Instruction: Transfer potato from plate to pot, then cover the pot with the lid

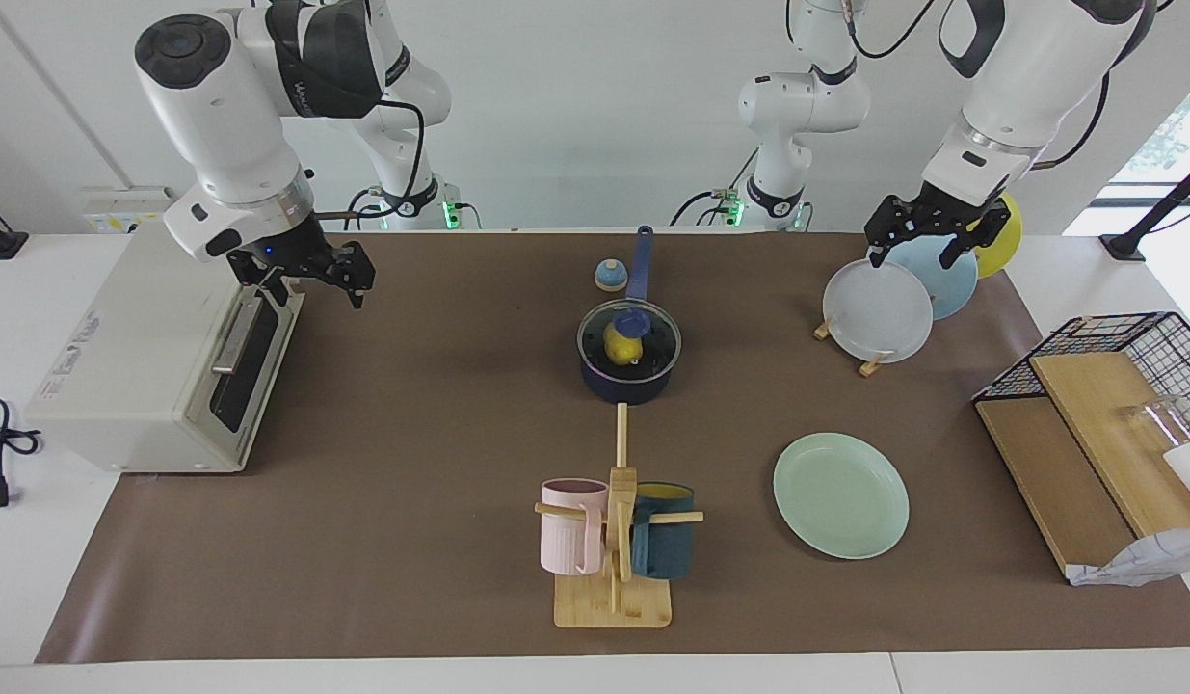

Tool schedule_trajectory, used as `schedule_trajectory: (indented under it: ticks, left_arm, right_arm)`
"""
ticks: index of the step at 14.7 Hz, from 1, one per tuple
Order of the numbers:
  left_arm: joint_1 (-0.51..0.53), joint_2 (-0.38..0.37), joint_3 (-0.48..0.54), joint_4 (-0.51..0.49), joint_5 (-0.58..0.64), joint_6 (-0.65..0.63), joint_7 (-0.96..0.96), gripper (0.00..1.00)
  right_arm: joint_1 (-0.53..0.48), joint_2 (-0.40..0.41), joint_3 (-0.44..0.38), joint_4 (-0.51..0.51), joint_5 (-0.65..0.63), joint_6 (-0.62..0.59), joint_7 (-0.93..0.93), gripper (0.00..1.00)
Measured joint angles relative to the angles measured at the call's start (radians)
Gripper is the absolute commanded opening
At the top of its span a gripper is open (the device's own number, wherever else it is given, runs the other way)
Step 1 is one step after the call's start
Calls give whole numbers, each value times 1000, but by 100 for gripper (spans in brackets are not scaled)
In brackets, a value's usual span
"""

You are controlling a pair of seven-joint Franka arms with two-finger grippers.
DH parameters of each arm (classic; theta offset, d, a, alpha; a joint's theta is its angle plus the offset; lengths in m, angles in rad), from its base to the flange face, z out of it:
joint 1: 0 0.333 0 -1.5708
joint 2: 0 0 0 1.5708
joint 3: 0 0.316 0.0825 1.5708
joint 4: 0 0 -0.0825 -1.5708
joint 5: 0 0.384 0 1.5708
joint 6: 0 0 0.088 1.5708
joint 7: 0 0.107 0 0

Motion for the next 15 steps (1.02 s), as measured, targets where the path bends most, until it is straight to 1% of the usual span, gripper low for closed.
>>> schedule_trajectory:
  ticks: [3, 8, 12, 15]
  left_arm:
    - [-1, 0, 0, 0, 0, 0, 0, 100]
    - [-1, 0, 2, 0, 0, 0, 0, 100]
    - [0, 0, 7, 0, 0, -1, 0, 100]
    - [1, 0, 13, 0, 0, -1, -1, 100]
  right_arm:
    - [0, -24, -20, -5, 11, -7, -6, 100]
    - [-4, -31, -25, -38, 11, -7, -54, 100]
    - [-5, -60, -27, -94, 10, 15, -55, 100]
    - [-12, -69, -27, -99, 9, 17, -56, 100]
